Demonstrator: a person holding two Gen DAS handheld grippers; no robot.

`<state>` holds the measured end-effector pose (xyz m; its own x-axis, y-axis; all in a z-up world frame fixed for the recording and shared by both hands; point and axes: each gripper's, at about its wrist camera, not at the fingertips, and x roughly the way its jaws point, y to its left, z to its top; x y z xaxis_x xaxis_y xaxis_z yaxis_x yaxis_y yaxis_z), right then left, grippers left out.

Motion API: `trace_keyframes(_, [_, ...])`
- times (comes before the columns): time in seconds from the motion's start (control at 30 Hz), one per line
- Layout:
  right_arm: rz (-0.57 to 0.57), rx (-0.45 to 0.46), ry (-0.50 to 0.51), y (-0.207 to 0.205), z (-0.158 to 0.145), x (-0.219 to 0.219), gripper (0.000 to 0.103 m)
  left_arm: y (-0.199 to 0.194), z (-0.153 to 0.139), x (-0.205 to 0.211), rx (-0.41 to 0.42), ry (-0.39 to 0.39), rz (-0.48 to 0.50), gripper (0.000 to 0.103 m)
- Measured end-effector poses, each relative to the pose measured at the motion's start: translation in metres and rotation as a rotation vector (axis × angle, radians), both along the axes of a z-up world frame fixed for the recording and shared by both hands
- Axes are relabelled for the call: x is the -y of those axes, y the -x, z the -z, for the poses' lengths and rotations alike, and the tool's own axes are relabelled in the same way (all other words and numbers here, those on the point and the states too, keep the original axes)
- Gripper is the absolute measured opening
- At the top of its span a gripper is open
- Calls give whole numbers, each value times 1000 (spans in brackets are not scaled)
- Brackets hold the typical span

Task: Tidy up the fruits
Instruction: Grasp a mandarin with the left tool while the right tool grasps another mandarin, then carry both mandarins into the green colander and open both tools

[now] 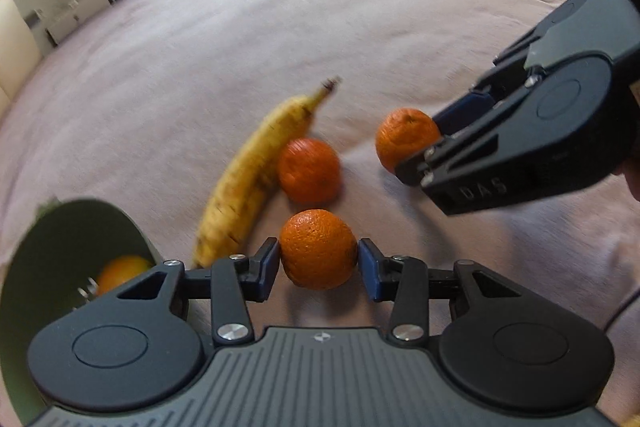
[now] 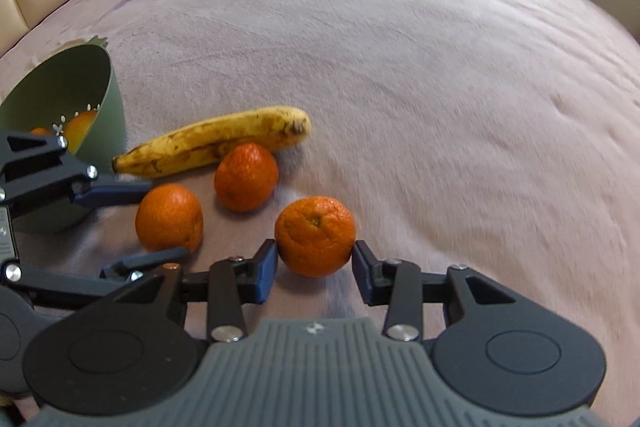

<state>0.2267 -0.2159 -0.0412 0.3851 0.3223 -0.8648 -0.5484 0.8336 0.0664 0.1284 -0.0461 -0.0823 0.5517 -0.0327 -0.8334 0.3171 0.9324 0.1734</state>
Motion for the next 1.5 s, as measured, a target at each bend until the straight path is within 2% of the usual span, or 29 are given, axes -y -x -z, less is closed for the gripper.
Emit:
trace_keyframes(0.1, [3, -4, 7, 3, 6, -1, 39, 1, 4, 0, -1, -10, 6, 48])
trace_keyframes(0.3, [-21, 64, 24, 7, 11, -9, 40, -2, 5, -2, 0, 15, 2, 49])
trace_keyframes(0.5, [4, 74, -7, 0, 16, -10, 44, -4, 7, -1, 21, 12, 11, 49])
trace_keyframes(0.87, [41, 81, -27, -4, 18, -10, 42, -7, 8, 0, 24, -1, 30, 49])
trace_keyframes(1.1, [60, 76, -44, 1, -1, -6, 42, -1, -15, -3, 66, -14, 7, 49])
trace_keyframes(1.33, [65, 103, -88, 11, -30, -9, 42, 9, -57, -20, 72, 65, -26, 49])
trace_keyframes(1.5, [32, 135, -112, 31, -52, -19, 42, 14, -82, -35, 65, 95, -51, 49])
